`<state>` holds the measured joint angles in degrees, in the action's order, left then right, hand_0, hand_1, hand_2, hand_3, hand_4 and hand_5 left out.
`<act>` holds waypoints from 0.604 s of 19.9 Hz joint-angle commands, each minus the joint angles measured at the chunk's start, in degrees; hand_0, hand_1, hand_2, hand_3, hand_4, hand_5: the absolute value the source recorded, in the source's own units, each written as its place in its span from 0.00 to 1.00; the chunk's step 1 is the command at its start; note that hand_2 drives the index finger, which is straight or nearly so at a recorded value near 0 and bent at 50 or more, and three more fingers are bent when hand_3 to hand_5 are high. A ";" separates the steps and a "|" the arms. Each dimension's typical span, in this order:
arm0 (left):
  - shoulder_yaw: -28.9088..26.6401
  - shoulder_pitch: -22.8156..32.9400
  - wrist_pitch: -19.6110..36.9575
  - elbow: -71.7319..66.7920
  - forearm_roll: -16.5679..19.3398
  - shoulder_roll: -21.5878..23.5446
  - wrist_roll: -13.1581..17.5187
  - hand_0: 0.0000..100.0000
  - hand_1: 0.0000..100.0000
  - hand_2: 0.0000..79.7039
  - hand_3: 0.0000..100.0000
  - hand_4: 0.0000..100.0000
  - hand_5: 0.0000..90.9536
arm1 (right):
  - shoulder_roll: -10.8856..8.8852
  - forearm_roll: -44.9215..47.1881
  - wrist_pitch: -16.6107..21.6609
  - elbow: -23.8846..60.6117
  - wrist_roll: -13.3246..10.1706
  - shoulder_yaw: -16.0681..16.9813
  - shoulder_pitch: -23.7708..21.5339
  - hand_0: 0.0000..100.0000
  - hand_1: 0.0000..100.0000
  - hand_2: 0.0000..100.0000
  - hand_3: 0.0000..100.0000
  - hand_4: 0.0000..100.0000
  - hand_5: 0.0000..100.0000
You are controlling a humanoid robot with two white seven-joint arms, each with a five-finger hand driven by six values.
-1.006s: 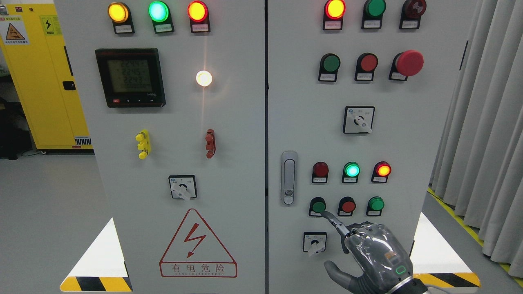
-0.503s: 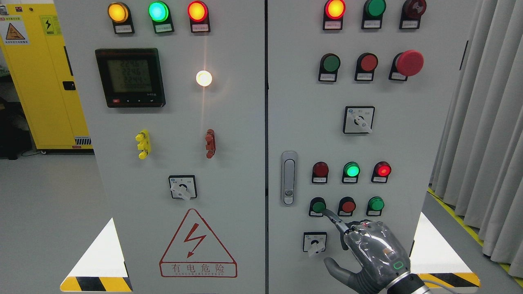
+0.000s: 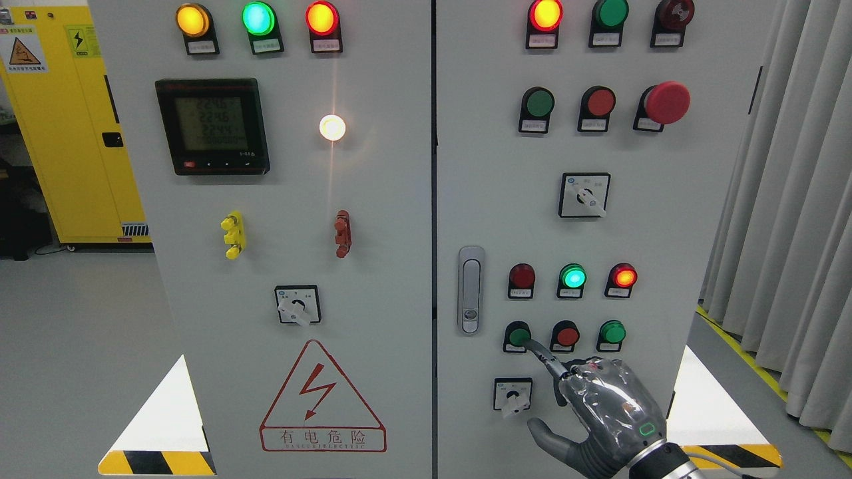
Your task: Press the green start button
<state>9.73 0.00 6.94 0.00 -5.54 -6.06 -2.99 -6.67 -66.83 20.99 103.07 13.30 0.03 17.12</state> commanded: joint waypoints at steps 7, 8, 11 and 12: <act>-0.06 -1.49 0.01 1.50 0.00 -0.01 0.00 0.12 0.56 0.00 0.00 0.00 0.00 | -0.01 -0.15 -0.78 -2.34 0.94 -0.82 1.07 0.40 0.61 0.00 0.74 0.78 0.66; -0.06 -1.49 0.01 1.50 0.00 -0.01 0.00 0.12 0.56 0.00 0.00 0.00 0.00 | -0.01 -0.15 -0.78 -2.52 0.94 -1.00 1.25 0.40 0.61 0.00 0.74 0.78 0.65; 0.03 -1.49 0.01 1.50 0.00 -0.01 0.00 0.12 0.56 0.00 0.00 0.00 0.00 | -0.01 -0.06 -1.39 -2.52 0.94 -1.35 1.60 0.40 0.61 0.00 0.74 0.78 0.65; -0.06 -1.49 0.01 1.50 0.00 -0.01 0.00 0.12 0.56 0.00 0.00 0.00 0.00 | -0.01 -0.06 -1.39 -2.43 0.94 -1.35 1.69 0.40 0.61 0.00 0.74 0.78 0.65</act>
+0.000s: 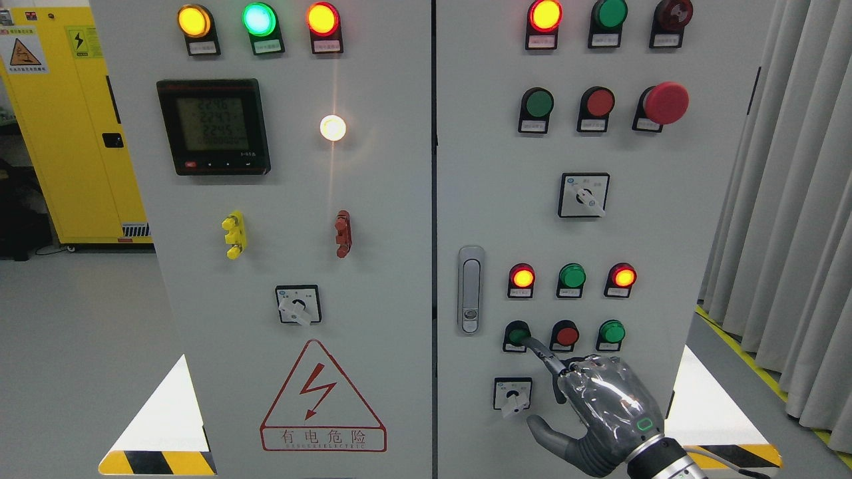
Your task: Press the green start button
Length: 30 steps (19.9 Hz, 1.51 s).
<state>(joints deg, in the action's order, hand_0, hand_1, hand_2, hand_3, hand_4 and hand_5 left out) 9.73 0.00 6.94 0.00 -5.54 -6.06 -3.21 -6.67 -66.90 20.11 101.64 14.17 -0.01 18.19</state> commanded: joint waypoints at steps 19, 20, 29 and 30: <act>0.03 -1.49 0.01 1.49 0.00 0.00 0.22 0.12 0.56 0.00 0.00 0.00 0.00 | 0.61 27.93 0.11 11.20 0.06 -0.43 -8.42 0.44 0.60 0.00 0.73 0.71 0.52; 0.03 -1.49 0.01 1.49 0.00 0.09 0.22 0.12 0.56 0.00 0.00 0.00 0.00 | 0.61 33.01 0.11 11.65 0.06 -0.78 -9.92 0.44 0.60 0.00 0.73 0.71 0.52; 0.03 -1.49 0.01 1.49 0.00 0.00 0.22 0.12 0.56 0.00 0.00 0.00 0.00 | 1.49 64.32 -7.79 14.20 5.86 -1.48 -19.68 0.53 0.57 0.00 0.14 0.23 0.12; -0.06 -1.49 0.01 1.49 0.00 0.00 0.30 0.12 0.56 0.00 0.00 0.00 0.00 | 1.49 66.70 -9.02 14.20 5.86 -1.57 -19.95 0.53 0.57 0.00 0.12 0.22 0.11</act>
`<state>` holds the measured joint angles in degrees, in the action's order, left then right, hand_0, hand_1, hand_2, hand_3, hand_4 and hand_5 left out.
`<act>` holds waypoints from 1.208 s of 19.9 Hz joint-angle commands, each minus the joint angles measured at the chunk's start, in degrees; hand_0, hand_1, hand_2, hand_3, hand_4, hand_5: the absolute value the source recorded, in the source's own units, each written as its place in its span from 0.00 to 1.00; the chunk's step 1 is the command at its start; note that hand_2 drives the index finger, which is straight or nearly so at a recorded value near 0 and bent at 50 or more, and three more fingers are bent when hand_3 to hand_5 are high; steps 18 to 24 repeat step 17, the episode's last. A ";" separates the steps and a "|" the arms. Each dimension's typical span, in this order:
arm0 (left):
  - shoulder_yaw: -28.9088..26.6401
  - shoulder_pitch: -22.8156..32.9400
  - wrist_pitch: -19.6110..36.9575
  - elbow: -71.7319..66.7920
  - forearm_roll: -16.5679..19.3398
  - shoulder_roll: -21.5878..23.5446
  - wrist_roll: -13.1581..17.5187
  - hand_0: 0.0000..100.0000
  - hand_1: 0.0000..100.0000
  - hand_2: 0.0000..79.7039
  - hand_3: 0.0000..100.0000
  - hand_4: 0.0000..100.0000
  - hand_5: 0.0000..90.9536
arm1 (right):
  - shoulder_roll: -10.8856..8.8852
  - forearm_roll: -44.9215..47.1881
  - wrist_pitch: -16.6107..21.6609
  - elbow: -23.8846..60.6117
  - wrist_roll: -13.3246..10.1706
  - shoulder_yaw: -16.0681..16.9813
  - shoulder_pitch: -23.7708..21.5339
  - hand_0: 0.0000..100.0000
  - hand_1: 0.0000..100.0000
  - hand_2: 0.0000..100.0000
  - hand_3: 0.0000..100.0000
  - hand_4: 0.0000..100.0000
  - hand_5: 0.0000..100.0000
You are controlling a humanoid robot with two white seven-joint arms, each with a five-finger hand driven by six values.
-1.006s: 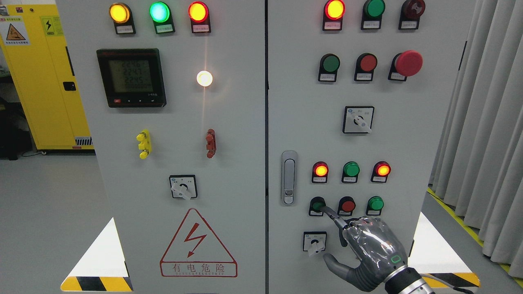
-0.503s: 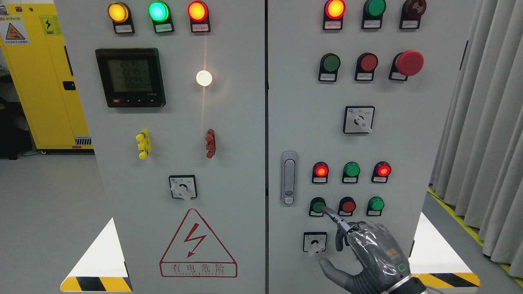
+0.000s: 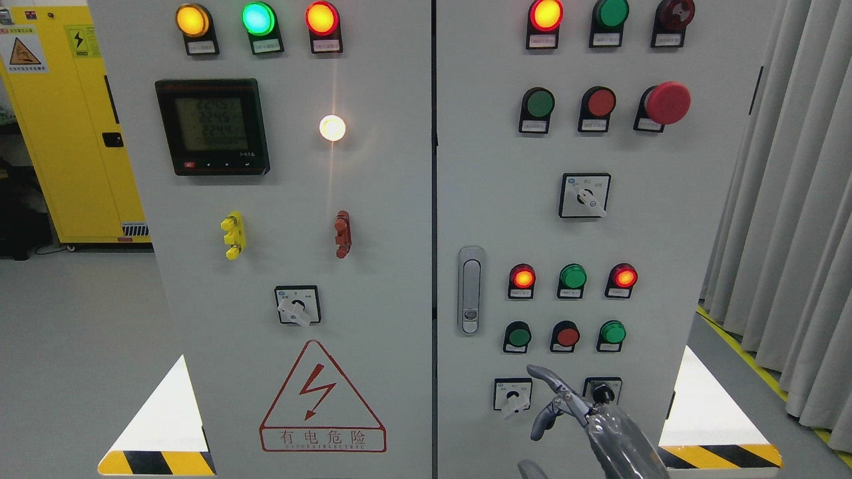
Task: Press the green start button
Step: 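Withdraw the right hand down and away from the panel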
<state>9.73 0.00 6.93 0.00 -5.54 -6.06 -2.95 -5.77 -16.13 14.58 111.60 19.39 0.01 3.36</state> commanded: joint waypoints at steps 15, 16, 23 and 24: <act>0.03 -1.49 0.01 1.50 0.00 0.00 -0.04 0.12 0.56 0.00 0.00 0.00 0.00 | 0.67 20.53 -6.05 5.82 3.20 -3.52 -8.46 0.43 0.53 0.00 0.06 0.17 0.03; 0.03 -1.49 0.01 1.50 0.00 0.00 -0.04 0.12 0.56 0.00 0.00 0.00 0.00 | 0.67 20.61 -6.14 5.82 3.20 -3.44 -8.63 0.42 0.53 0.00 0.06 0.18 0.03; 0.03 -1.49 0.01 1.50 0.00 0.09 -0.04 0.12 0.56 0.00 0.00 0.00 0.00 | 0.67 20.61 -6.15 5.82 3.20 -3.35 -8.63 0.42 0.53 0.00 0.06 0.18 0.03; 0.03 -1.49 0.01 1.50 0.00 0.09 -0.04 0.12 0.56 0.00 0.00 0.00 0.00 | 0.67 20.61 -6.15 5.82 3.20 -3.35 -8.63 0.42 0.53 0.00 0.06 0.18 0.03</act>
